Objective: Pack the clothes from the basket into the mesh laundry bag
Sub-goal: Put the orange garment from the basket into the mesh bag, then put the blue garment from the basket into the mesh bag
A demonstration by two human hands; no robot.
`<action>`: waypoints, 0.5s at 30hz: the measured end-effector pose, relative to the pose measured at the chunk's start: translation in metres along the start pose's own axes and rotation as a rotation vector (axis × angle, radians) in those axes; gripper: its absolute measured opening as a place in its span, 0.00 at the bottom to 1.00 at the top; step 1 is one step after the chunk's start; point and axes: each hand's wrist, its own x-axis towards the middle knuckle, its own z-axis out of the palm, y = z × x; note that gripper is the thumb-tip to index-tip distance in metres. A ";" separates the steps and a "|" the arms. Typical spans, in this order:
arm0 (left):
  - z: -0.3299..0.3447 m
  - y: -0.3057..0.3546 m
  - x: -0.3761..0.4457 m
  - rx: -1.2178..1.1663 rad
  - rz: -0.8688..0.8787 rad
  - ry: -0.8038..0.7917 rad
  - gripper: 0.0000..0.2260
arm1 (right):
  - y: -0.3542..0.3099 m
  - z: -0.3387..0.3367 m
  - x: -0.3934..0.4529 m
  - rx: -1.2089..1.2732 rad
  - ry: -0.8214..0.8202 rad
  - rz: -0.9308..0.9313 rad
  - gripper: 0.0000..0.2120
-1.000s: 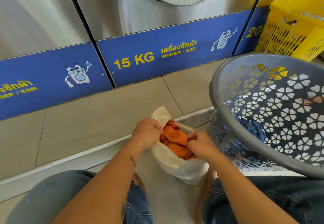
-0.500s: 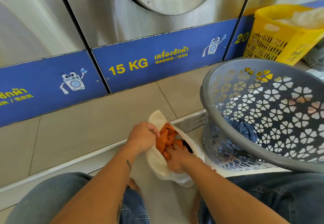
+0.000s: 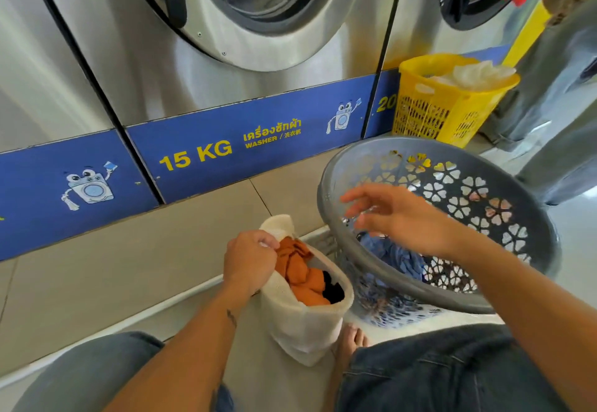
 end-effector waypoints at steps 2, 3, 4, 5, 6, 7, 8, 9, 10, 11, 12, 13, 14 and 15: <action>0.010 0.013 0.001 -0.049 0.013 0.023 0.17 | 0.023 -0.016 0.016 -0.055 0.084 0.043 0.16; 0.015 0.019 0.001 -0.060 0.014 0.028 0.18 | 0.038 -0.019 0.024 -0.154 0.072 0.084 0.19; 0.019 0.023 0.001 -0.068 0.014 0.032 0.19 | 0.053 -0.020 0.032 -0.300 0.018 0.130 0.24; 0.022 0.026 0.002 -0.076 0.013 0.036 0.19 | 0.070 -0.017 0.041 -0.448 -0.067 0.173 0.30; 0.025 0.028 0.004 -0.082 0.009 0.044 0.19 | 0.086 -0.014 0.049 -0.568 -0.166 0.224 0.35; 0.026 0.030 0.006 -0.086 -0.001 0.059 0.19 | 0.099 -0.009 0.057 -0.649 -0.252 0.280 0.39; 0.027 0.030 0.010 -0.093 -0.017 0.079 0.20 | 0.111 -0.004 0.067 -0.697 -0.318 0.329 0.42; 0.029 0.032 0.014 -0.103 -0.035 0.099 0.20 | 0.121 0.001 0.077 -0.730 -0.365 0.358 0.43; 0.031 0.033 0.018 -0.115 -0.051 0.116 0.20 | 0.130 0.006 0.088 -0.765 -0.401 0.363 0.43; 0.033 0.035 0.021 -0.124 -0.059 0.128 0.19 | 0.139 0.010 0.100 -0.807 -0.431 0.358 0.43; 0.035 0.037 0.023 -0.125 -0.057 0.132 0.19 | 0.150 0.015 0.111 -0.857 -0.456 0.351 0.43; 0.038 0.038 0.025 -0.123 -0.049 0.130 0.19 | 0.161 0.020 0.122 -0.902 -0.478 0.348 0.43; 0.040 0.040 0.026 -0.123 -0.047 0.125 0.19 | 0.173 0.025 0.131 -0.938 -0.501 0.349 0.43; 0.041 0.040 0.028 -0.125 -0.052 0.118 0.19 | 0.186 0.029 0.139 -0.970 -0.524 0.357 0.42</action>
